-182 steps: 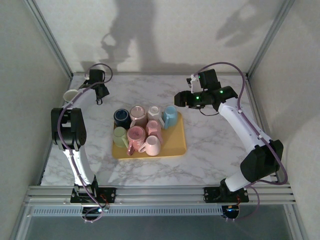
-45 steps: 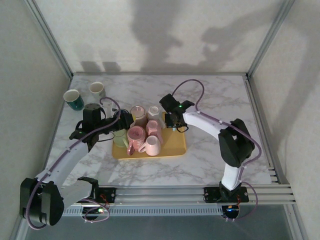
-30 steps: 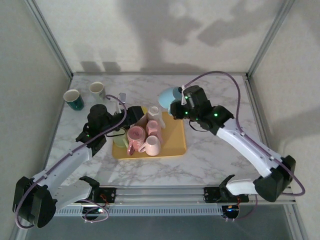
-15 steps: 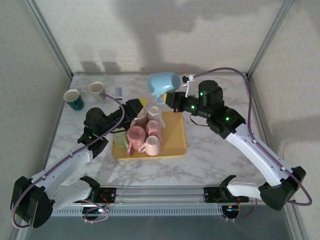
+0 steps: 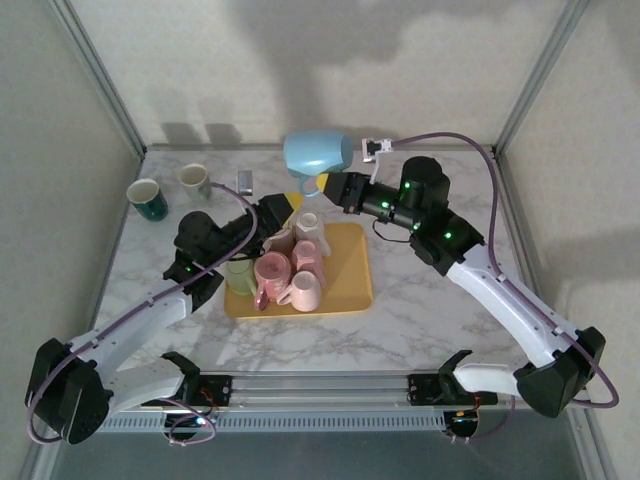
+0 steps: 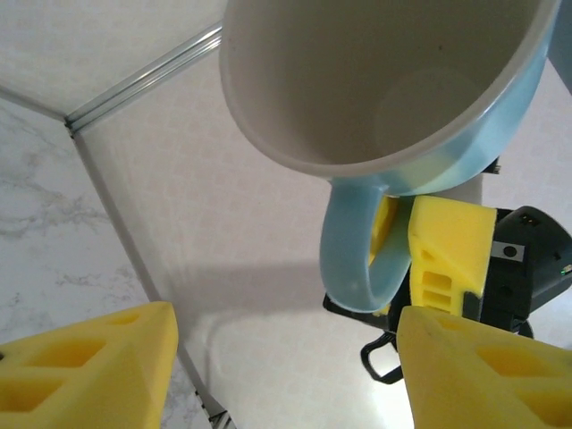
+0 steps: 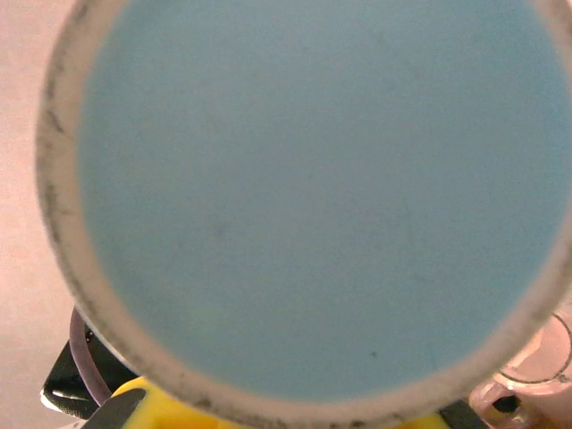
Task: Turn the mug right side up
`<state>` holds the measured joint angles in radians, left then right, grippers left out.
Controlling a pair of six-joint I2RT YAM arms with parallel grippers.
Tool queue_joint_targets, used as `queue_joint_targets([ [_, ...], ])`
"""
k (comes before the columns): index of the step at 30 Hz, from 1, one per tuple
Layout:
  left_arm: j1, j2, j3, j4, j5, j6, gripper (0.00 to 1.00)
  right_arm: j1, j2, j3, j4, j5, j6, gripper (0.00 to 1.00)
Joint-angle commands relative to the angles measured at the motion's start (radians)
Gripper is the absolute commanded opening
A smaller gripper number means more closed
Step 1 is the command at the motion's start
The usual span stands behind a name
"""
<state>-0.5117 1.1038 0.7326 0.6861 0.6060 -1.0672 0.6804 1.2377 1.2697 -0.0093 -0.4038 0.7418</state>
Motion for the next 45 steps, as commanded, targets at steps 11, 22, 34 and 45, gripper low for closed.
queue_joint_targets([
  [11,-0.008,0.047,0.034,0.226,0.031,-0.104,0.56,-0.006,0.009,-0.042,0.244,-0.069,0.135,0.00],
  [22,-0.011,0.078,0.055,0.295,0.016,-0.122,0.30,-0.008,0.025,-0.064,0.293,-0.097,0.180,0.00],
  [34,-0.011,0.068,0.065,0.250,0.000,-0.057,0.00,-0.052,0.019,-0.026,0.086,-0.084,0.102,0.61],
  [45,-0.007,0.002,0.218,-0.194,-0.151,0.280,0.00,-0.087,-0.084,0.074,-0.467,0.175,-0.284,0.67],
])
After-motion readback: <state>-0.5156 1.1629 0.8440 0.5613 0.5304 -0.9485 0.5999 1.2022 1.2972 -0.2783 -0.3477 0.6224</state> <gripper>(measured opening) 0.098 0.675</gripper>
